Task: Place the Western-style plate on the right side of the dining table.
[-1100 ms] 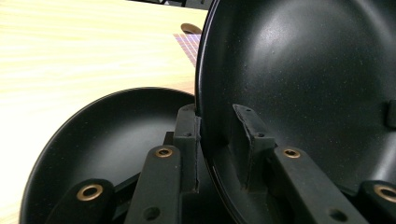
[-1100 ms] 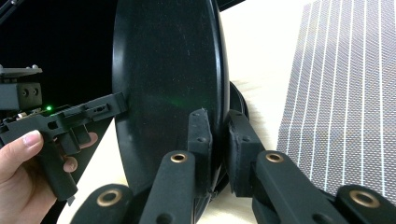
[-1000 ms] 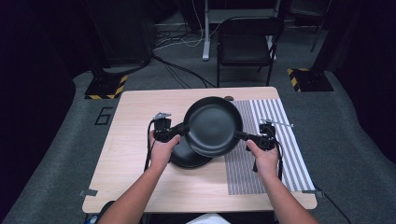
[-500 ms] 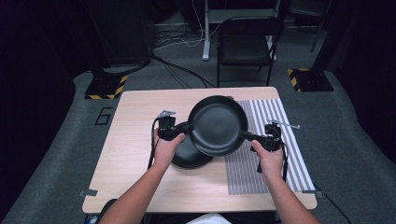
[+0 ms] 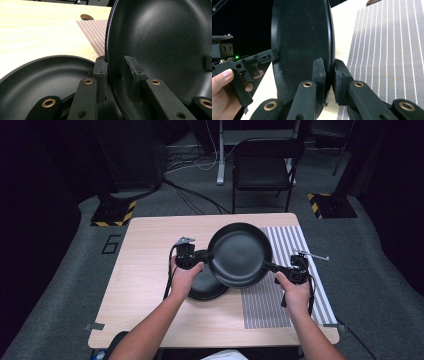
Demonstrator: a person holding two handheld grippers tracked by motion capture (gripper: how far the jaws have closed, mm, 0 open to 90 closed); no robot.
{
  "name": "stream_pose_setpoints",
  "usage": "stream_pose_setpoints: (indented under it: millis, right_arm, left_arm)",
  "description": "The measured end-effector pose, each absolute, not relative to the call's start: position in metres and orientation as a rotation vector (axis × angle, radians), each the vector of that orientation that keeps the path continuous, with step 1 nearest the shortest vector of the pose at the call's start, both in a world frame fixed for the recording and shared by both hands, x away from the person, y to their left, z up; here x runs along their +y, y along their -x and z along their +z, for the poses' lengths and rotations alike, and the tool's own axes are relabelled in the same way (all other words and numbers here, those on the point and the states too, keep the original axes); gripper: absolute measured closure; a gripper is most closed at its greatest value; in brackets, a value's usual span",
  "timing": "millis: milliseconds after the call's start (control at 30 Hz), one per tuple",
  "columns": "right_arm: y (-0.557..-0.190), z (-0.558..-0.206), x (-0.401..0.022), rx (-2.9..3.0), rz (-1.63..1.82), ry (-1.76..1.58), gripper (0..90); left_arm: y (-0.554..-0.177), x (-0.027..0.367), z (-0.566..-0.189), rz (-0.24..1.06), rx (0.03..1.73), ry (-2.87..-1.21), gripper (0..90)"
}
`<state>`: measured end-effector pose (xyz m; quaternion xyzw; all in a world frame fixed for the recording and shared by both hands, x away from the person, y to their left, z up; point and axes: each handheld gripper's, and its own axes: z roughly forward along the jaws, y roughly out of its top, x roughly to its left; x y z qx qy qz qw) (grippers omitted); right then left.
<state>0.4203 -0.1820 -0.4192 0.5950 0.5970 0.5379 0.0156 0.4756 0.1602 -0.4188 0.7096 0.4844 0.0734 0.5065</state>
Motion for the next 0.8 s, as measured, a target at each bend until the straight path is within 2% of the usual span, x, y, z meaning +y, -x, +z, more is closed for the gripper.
stream_pose_setpoints:
  millis: [800]
  right_arm:
    - [-0.411, -0.420, -0.198, 1.807, 1.666, -1.873, 81.3]
  left_arm:
    - [-0.481, 0.142, -0.419, 0.153, 1.136, -1.735, 73.3]
